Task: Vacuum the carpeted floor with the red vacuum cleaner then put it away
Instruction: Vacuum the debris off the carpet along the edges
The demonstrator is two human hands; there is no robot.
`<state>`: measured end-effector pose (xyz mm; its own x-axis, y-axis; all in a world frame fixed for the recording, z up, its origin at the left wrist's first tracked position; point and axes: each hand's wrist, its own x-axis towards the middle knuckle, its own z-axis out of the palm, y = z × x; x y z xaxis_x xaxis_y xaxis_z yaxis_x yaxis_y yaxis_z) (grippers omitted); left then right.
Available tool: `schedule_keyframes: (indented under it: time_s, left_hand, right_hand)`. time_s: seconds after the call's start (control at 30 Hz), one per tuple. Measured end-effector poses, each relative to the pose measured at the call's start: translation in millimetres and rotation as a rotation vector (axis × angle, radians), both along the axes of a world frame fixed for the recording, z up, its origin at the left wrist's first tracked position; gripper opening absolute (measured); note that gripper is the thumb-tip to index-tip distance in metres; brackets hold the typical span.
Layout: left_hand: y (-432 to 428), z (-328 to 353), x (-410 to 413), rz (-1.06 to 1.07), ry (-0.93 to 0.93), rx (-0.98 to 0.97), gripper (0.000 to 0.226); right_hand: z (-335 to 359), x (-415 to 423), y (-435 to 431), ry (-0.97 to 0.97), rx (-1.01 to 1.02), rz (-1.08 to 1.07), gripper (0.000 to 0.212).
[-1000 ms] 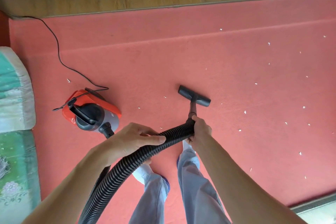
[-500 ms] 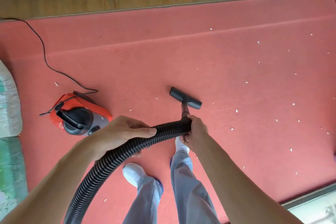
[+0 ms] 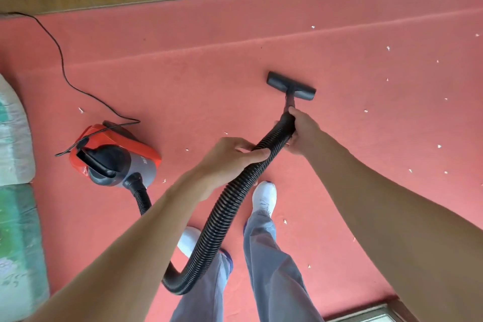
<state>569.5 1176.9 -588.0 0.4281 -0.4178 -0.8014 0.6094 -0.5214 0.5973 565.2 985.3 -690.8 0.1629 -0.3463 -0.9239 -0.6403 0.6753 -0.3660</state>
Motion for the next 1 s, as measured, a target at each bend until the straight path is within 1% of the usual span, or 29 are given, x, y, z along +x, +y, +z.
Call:
schedule_keyframes:
  time_s: [0.2, 0.33, 0.43, 0.5, 0.63, 0.73, 0.8, 0.9, 1.0]
  left_hand:
    - [9.7, 22.4, 28.0, -0.136, 0.124, -0.046, 0.035]
    - [-4.8, 25.5, 50.6, -0.257, 0.152, -0.013, 0.034]
    - [-33.7, 16.7, 66.2, -0.240, 0.124, 0.019, 0.034]
    - [-58.5, 8.8, 71.9, -0.207, 0.080, 0.043, 0.029]
    - [-112.8, -7.4, 76.8, -0.146, -0.023, 0.086, 0.022]
    - [-148.1, -17.4, 82.6, -0.137, -0.102, 0.095, 0.021]
    - [-162.6, -19.3, 86.9, -0.177, -0.118, 0.088, 0.019]
    - [-167.3, -13.8, 96.8, -0.259, -0.101, 0.059, 0.014]
    - [-162.5, -6.6, 111.1, -0.296, -0.043, -0.005, 0.015]
  right_hand:
    - [26.9, -23.6, -10.0, 0.044, 0.148, -0.022, 0.029]
    - [23.4, -14.4, -20.3, 0.021, 0.191, -0.078, 0.028]
    - [16.3, 11.1, -42.0, -0.001, 0.154, -0.086, 0.026]
    - [9.6, 27.9, -63.0, -0.013, 0.128, -0.088, 0.024]
    - [-0.5, 58.3, -111.3, -0.036, 0.082, -0.103, 0.016]
    - [-5.3, 76.7, -143.5, -0.062, 0.048, -0.120, 0.017]
    - [-5.1, 79.7, -158.4, -0.048, 0.056, -0.122, 0.016]
    - [0.3, 71.7, -172.2, -0.021, 0.089, -0.147, 0.026]
    - [6.7, 63.9, -179.2, -0.016, 0.085, -0.095, 0.031]
